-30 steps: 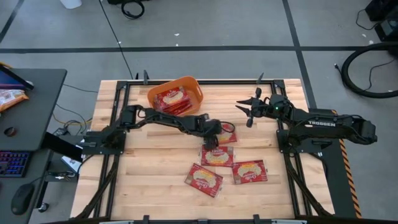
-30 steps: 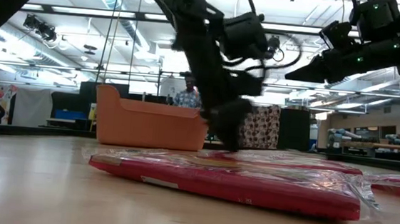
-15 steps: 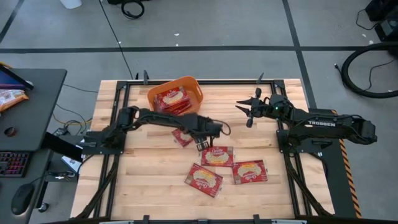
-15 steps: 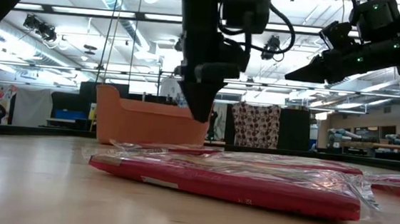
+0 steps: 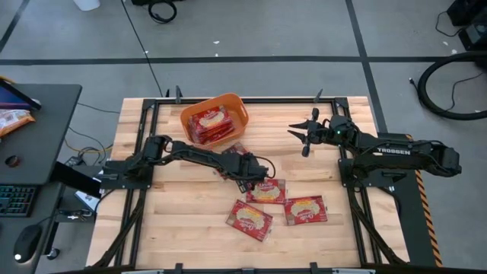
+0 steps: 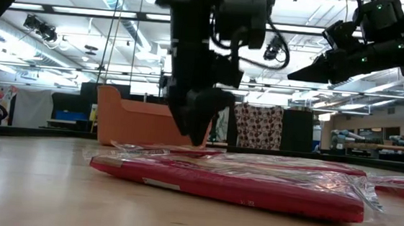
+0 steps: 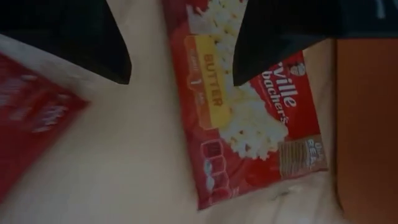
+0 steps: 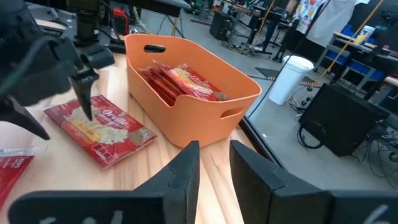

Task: Sort popcorn bags into baskets
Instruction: Put the red popcorn pack into the orange bin

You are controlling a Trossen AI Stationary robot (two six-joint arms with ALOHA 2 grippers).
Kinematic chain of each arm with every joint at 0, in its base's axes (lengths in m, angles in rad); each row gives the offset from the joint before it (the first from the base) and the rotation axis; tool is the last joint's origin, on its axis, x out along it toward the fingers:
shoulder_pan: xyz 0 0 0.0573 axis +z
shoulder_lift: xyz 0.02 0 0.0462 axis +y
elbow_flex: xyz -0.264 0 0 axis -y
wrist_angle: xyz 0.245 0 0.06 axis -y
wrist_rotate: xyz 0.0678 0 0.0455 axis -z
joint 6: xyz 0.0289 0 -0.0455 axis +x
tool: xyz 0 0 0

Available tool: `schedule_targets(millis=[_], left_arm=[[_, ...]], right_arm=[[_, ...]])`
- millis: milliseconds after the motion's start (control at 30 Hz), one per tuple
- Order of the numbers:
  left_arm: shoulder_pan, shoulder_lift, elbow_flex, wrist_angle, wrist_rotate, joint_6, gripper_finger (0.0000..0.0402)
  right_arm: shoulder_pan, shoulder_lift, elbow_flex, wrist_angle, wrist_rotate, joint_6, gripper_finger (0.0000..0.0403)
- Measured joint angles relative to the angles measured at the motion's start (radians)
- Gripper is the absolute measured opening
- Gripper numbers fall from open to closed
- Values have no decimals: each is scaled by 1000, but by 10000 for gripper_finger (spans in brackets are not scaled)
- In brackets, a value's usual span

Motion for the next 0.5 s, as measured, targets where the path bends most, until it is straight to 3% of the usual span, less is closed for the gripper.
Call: schedule_targets(millis=[300,400,500], left_arm=[[18,-4,-109,67,-51,-12,285],[20,-7,-129,73,-44,-11,263],[21,-7,-135,66,-38,-3,216]], right_arm=[[0,0,0,0,0,0,94],[0,0,0,0,1,0,94],[0,0,0,0,1,0,94]])
